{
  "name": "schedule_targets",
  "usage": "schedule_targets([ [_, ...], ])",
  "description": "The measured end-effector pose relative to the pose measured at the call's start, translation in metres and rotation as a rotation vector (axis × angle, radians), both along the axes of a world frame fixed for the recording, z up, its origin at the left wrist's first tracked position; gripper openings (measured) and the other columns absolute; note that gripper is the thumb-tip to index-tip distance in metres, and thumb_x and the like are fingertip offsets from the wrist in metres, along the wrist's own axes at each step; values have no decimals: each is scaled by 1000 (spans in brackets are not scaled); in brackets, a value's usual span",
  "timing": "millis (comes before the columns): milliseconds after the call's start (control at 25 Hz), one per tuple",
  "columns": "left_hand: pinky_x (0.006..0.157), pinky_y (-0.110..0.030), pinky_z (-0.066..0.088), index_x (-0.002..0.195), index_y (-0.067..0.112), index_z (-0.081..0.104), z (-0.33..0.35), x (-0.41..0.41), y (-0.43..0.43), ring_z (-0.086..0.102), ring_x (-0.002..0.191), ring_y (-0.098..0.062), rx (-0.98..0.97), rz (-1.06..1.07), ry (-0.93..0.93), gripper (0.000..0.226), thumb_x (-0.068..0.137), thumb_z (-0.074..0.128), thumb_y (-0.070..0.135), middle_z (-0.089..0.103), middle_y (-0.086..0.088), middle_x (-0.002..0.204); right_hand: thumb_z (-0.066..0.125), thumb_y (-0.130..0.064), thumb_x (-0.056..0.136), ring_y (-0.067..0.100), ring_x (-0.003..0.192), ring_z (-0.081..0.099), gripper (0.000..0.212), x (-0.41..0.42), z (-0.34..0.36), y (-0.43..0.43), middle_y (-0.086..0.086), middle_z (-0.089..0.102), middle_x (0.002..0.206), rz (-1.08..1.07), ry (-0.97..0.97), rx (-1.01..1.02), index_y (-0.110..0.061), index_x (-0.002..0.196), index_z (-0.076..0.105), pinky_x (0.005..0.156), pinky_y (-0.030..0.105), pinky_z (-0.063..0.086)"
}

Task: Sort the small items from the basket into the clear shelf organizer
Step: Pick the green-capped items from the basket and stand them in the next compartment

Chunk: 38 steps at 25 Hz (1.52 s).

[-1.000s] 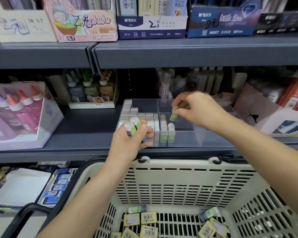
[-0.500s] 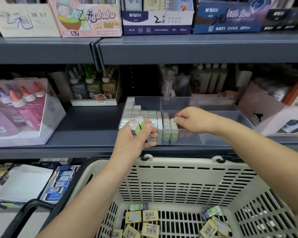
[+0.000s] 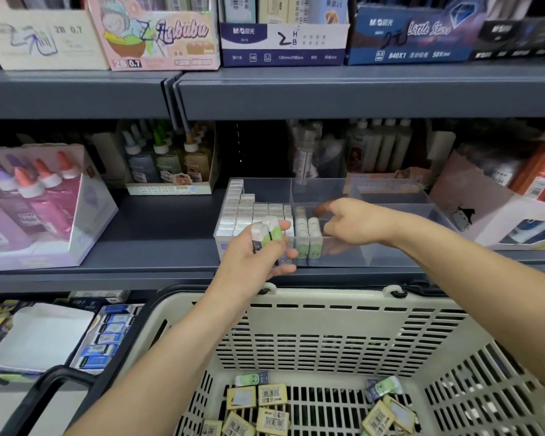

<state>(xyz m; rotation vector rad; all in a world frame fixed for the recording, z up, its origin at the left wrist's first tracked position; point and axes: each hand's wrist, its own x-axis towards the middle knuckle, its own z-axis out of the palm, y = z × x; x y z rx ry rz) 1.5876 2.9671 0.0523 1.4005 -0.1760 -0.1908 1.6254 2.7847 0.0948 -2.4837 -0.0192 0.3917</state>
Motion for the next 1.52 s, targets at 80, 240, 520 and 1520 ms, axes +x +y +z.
schedule_targets([
  [80,68,-22,55,101,23,62,-1,-2,-1,70,83,-12,9,-18,-10,21,92,53,6,68,2,85,41,-8,93,15,87,67,46,-3,2,0,12,55,130,33,-10,-45,-8,139,38,72,18,54],
  [240,67,-19,55,104,13,61,-2,-2,2,70,86,-11,48,-29,-44,16,92,52,6,71,1,89,45,-17,91,7,88,63,31,-15,12,2,-3,69,99,1,-407,-222,-16,117,61,76,20,41],
  [520,77,-24,55,106,20,62,5,-9,2,68,93,-11,176,-94,-142,18,92,53,12,69,-1,98,63,-15,86,12,66,61,6,-48,20,19,-4,62,73,154,-374,295,-21,87,63,61,22,50],
  [1520,84,-41,55,105,16,67,0,5,11,68,89,-28,198,91,-139,21,96,49,20,71,-9,98,43,-23,97,26,108,58,28,-5,-3,3,8,64,118,-10,-417,-270,-12,115,61,90,31,43],
])
